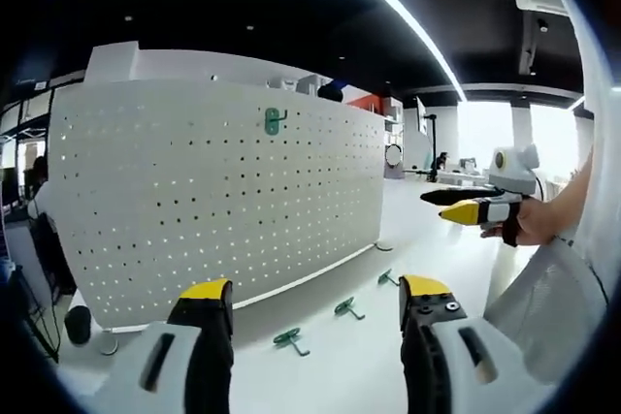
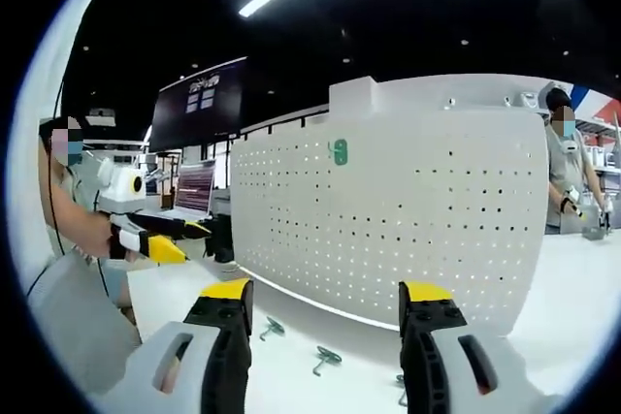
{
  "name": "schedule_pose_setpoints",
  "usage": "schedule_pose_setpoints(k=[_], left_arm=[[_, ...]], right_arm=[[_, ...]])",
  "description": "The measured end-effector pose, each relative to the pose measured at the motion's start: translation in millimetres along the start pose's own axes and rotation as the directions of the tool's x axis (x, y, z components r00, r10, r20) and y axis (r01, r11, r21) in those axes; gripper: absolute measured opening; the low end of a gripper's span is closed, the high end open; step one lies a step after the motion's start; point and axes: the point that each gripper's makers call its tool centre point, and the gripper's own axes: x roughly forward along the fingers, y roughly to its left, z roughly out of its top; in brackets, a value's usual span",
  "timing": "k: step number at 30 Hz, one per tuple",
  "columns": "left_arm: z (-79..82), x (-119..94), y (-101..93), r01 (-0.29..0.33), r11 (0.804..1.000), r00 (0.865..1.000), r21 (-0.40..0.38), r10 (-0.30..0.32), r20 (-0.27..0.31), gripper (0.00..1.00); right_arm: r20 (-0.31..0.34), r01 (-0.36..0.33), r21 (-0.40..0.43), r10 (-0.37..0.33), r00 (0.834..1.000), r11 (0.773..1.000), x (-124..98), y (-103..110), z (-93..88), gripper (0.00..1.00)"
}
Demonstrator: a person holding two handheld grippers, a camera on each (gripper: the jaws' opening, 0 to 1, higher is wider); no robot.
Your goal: Insert the hook assembly into the mounting plate slot until the hook locks in place.
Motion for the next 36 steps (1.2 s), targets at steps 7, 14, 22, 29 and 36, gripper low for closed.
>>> schedule_pose_setpoints(k=[7, 14, 22, 29, 36], left_arm=[[-5.2, 6.8, -1.8, 0.043, 0.998, 0.998, 0.051, -0.041, -0.047, 0.72], [-10.2, 11.8, -2.1, 0.104, 0.990, 0.991, 0.099, -0.094, -0.100, 0.74], [-17.4, 16.6, -3.1, 0.166, 0.975, 0.976, 0.147, -0.142, -0.164, 0.72], [-28.1, 24.6, -2.9, 0.231, 0.956, 0.952, 0.180, -0.185, -0.242, 0.73], [-40.9, 31.6, 2.0, 0.297, 0.931, 0.918, 0.213, -0.217, -0.332, 0.71]], right_arm=[[0.007, 0.003, 0.004, -0.003, 1.000, 1.000, -0.7, -0.8, 1.7, 0.58], [0.006, -0.008, 0.009, 0.008, 1.000, 1.000, -0.2, 1.7, 1.0, 0.58], [0.008, -0.009, 0.013, 0.009, 1.000, 1.000, -0.8, 1.8, 1.3, 0.57], [0.010, -0.011, 0.014, 0.011, 1.000, 1.000, -1.3, 2.2, 1.9, 0.56], [0.023, -0.008, -0.002, 0.008, 1.000, 1.000, -2.2, 1.8, 5.4, 0.57]])
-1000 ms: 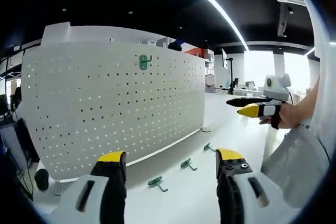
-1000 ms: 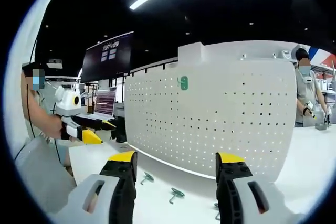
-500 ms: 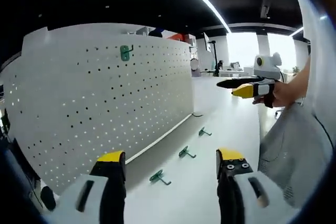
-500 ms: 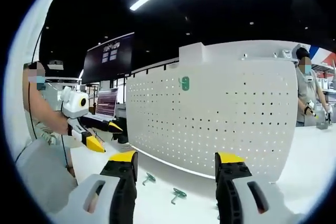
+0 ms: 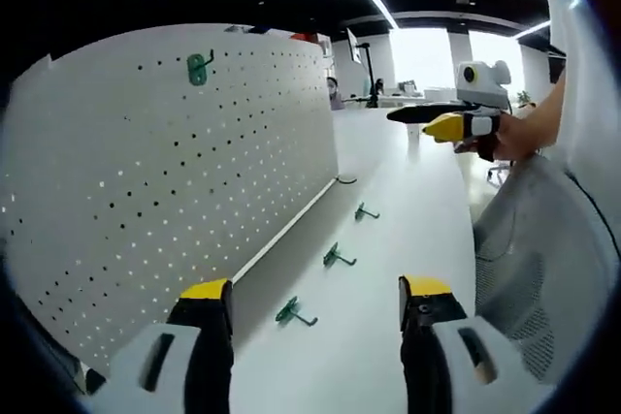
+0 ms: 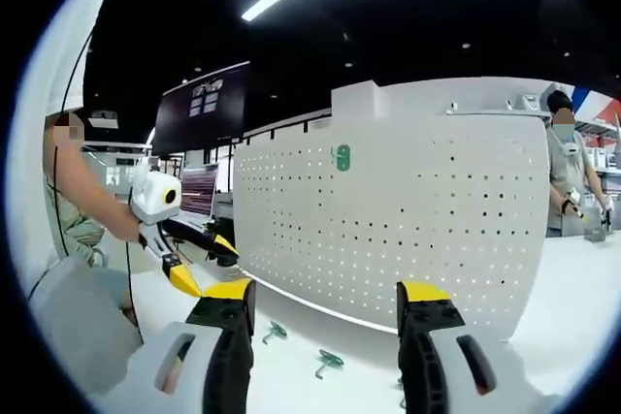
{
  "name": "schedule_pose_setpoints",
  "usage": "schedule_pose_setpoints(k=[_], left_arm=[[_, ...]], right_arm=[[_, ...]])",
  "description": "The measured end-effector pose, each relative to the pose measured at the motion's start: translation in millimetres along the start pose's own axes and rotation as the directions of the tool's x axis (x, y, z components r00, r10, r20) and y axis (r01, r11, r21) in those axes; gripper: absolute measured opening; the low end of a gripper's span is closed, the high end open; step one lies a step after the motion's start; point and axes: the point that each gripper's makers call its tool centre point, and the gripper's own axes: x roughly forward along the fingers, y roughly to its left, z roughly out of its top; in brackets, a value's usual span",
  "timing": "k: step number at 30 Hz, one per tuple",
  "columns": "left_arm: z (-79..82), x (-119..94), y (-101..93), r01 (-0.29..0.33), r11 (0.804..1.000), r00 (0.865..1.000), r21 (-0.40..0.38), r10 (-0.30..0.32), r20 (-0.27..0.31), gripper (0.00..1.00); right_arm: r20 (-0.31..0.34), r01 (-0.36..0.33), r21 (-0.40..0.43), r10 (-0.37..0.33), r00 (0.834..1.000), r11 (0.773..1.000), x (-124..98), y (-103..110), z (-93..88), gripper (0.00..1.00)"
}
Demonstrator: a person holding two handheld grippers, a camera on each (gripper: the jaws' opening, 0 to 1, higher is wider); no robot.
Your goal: Insert the hook assembly into the mounting plate slot until the hook locks in place.
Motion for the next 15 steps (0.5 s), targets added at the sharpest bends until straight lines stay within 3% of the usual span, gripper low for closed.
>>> schedule_pose_setpoints(k=[4, 15], left_arm=[[-12.0, 5.9, 1.0, 0.049, 0.997, 0.996, 0.057, -0.045, -0.078, 0.70], [-26.1, 19.4, 7.0, 0.124, 0.981, 0.980, 0.150, -0.098, -0.171, 0.70]], right_arm=[[0.006, 0.002, 0.002, -0.002, 1.000, 1.000, -0.5, -0.4, 1.5, 0.57], [0.010, 0.003, -0.001, -0.003, 1.000, 1.000, -0.3, -1.7, 1.7, 0.58]])
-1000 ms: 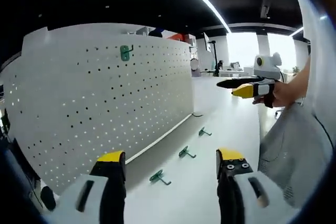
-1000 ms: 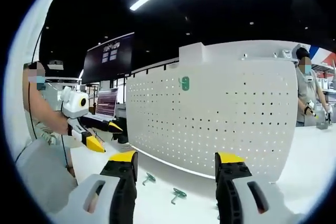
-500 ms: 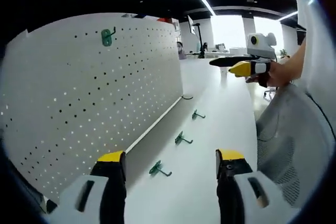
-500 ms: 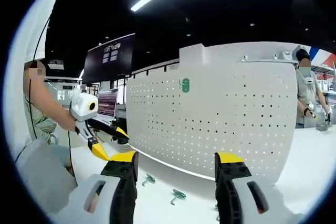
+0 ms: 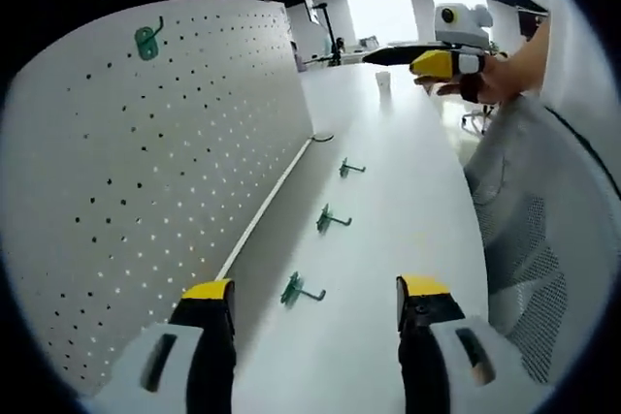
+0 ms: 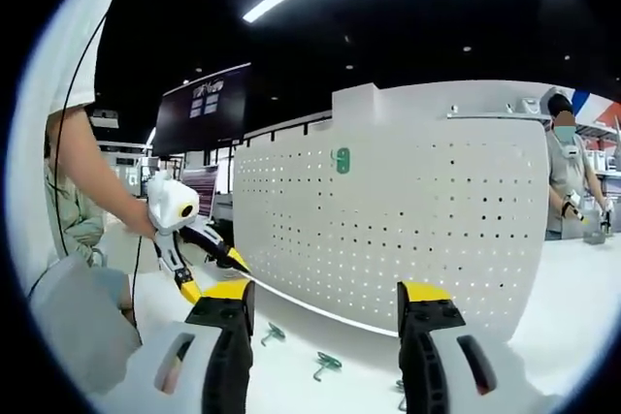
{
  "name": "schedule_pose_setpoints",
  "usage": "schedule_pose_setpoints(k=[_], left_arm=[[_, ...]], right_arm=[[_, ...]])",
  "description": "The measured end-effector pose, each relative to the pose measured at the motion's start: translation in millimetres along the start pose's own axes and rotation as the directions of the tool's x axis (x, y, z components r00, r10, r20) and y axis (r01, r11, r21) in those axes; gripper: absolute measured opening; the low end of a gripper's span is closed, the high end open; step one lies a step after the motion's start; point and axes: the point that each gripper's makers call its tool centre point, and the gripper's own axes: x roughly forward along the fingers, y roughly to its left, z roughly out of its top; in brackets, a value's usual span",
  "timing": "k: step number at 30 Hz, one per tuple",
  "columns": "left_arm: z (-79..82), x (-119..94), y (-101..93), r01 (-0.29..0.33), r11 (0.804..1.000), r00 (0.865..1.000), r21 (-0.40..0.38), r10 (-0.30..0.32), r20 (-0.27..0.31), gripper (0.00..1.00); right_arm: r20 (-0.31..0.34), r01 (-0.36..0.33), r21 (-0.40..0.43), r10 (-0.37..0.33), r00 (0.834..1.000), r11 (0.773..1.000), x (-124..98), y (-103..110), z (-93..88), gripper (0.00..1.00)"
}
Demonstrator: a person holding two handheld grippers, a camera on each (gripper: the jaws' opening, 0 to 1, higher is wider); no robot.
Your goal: Insert the hook assembly into the mounting plate slot until the hook locks in place.
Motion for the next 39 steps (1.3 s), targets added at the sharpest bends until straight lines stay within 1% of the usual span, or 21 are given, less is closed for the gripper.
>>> schedule_pose_setpoints(k=[5, 9, 13, 15, 19, 20, 21, 23, 27, 29, 31, 32, 33, 39], left_arm=[[-6.0, 7.9, 5.2, 0.029, 0.999, 0.999, 0.023, -0.028, -0.044, 0.69], [-12.8, 14.4, 8.6, 0.055, 0.997, 0.994, 0.058, -0.049, -0.093, 0.68], [-16.6, 22.1, 9.5, 0.090, 0.994, 0.990, 0.067, -0.082, -0.119, 0.68], [-20.8, 26.4, 9.1, 0.112, 0.991, 0.985, 0.067, -0.101, -0.141, 0.67], [-24.7, 34.1, 8.9, 0.153, 0.984, 0.976, 0.092, -0.136, -0.173, 0.65], [-23.8, 35.4, 9.0, 0.159, 0.982, 0.975, 0.098, -0.141, -0.171, 0.64], [-22.2, 37.6, 7.8, 0.178, 0.979, 0.973, 0.101, -0.159, -0.168, 0.63], [-24.8, 41.8, 9.2, 0.192, 0.975, 0.968, 0.113, -0.168, -0.188, 0.65], [-27.4, 48.9, 11.5, 0.217, 0.967, 0.960, 0.133, -0.186, -0.210, 0.64], [-29.6, 52.0, 10.5, 0.235, 0.961, 0.954, 0.146, -0.199, -0.224, 0.64], [-34.0, 56.0, 8.8, 0.258, 0.954, 0.945, 0.154, -0.216, -0.247, 0.64], [-37.4, 58.3, 8.2, 0.275, 0.946, 0.938, 0.174, -0.224, -0.266, 0.64], [-38.9, 59.9, 7.9, 0.283, 0.942, 0.934, 0.179, -0.228, -0.275, 0.64], [-41.0, 70.4, 10.8, 0.307, 0.932, 0.922, 0.191, -0.241, -0.303, 0.61]], right_arm=[[0.000, 0.002, -0.001, -0.002, 1.000, 1.000, 0.1, -0.4, 0.2, 0.58], [-0.004, 0.005, 0.002, -0.005, 1.000, 1.000, 0.4, -2.3, -1.8, 0.57], [-0.004, 0.009, 0.007, -0.009, 1.000, 1.000, -0.2, -3.8, -2.4, 0.57], [-0.003, 0.011, 0.008, -0.011, 1.000, 1.000, -0.1, -4.2, -2.1, 0.57], [-0.005, 0.008, 0.011, -0.008, 1.000, 1.000, 0.2, -3.9, -2.6, 0.57], [-0.005, 0.007, 0.013, -0.007, 1.000, 1.000, 0.2, -3.7, -2.9, 0.57], [-0.004, 0.006, 0.017, -0.006, 1.000, 1.000, 0.4, -3.2, -2.6, 0.58], [-0.005, 0.006, 0.015, -0.006, 1.000, 1.000, 0.6, -3.0, -2.5, 0.58], [-0.008, 0.006, 0.024, -0.006, 1.000, 1.000, 1.0, -3.2, -4.1, 0.58], [-0.008, 0.007, 0.025, -0.007, 1.000, 1.000, 0.8, -3.6, -4.4, 0.57], [-0.010, 0.009, 0.026, -0.009, 1.000, 1.000, 0.6, -4.0, -4.7, 0.57], [-0.011, 0.010, 0.026, -0.010, 1.000, 1.000, 0.6, -4.0, -4.8, 0.57], [-0.011, 0.011, 0.026, -0.011, 1.000, 1.000, 0.5, -4.4, -4.7, 0.57], [-0.014, 0.016, 0.027, -0.015, 1.000, 1.000, 0.3, -5.6, -5.9, 0.57]])
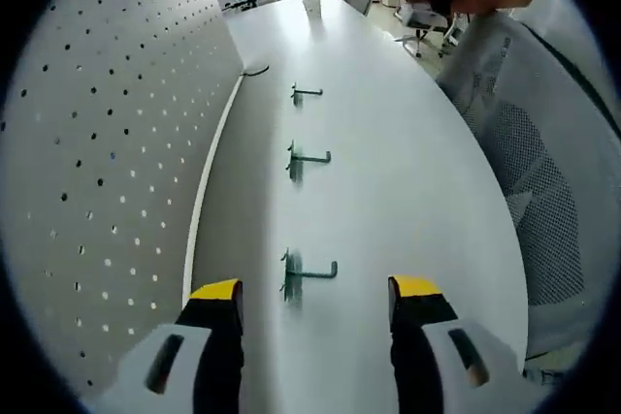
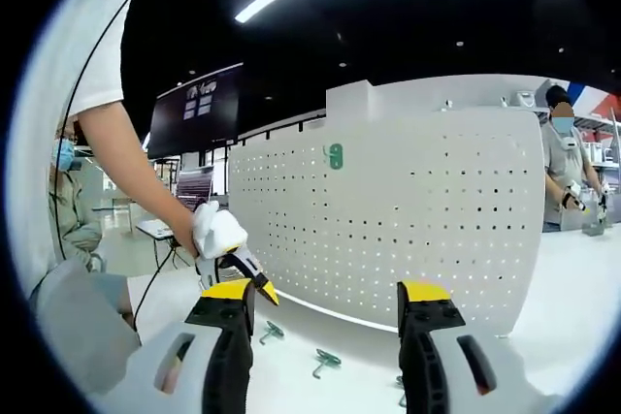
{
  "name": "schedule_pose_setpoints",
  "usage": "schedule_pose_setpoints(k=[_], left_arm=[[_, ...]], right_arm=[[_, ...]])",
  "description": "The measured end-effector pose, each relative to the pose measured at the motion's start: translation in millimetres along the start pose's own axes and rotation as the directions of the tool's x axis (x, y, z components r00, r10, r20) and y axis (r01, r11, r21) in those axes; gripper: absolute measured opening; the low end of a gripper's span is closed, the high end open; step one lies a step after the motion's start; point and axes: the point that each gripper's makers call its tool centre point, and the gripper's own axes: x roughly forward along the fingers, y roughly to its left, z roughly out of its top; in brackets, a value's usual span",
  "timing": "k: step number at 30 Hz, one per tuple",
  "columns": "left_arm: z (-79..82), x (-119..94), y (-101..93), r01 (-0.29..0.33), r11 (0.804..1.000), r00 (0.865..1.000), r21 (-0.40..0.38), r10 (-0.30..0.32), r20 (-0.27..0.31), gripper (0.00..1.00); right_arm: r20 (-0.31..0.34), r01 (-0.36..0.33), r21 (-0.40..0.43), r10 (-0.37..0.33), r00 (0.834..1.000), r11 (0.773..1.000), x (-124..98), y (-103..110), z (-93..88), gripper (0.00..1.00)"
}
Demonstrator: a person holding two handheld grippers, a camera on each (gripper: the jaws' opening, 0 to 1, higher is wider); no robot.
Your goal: Insert the hook assembly into the mounting plate slot until the hook locks in place.
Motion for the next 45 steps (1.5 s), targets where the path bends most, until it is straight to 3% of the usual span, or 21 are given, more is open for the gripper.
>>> schedule_pose_setpoints(k=[11, 19, 29, 45], left_arm=[[-6.4, 15.6, 6.6, 0.054, 0.998, 0.997, 0.013, -0.053, -0.057, 0.61], [-12.0, 31.9, 1.5, 0.123, 0.992, 0.986, 0.006, -0.122, -0.112, 0.62], [-20.4, 36.9, 7.6, 0.160, 0.987, 0.974, 0.014, -0.155, -0.168, 0.61], [-19.4, 36.8, 7.0, 0.177, 0.984, 0.971, 0.012, -0.173, -0.164, 0.58]], right_arm=[[-0.006, -0.007, 0.010, 0.007, 1.000, 1.000, 0.4, 1.5, -2.0, 0.57], [-0.007, 0.001, 0.016, -0.001, 1.000, 1.000, -0.2, 0.4, -1.7, 0.56], [-0.013, 0.007, 0.018, -0.007, 1.000, 1.000, -0.1, -2.3, -4.2, 0.55], [-0.013, 0.012, 0.026, -0.012, 1.000, 1.000, -0.2, -3.6, -4.6, 0.55]])
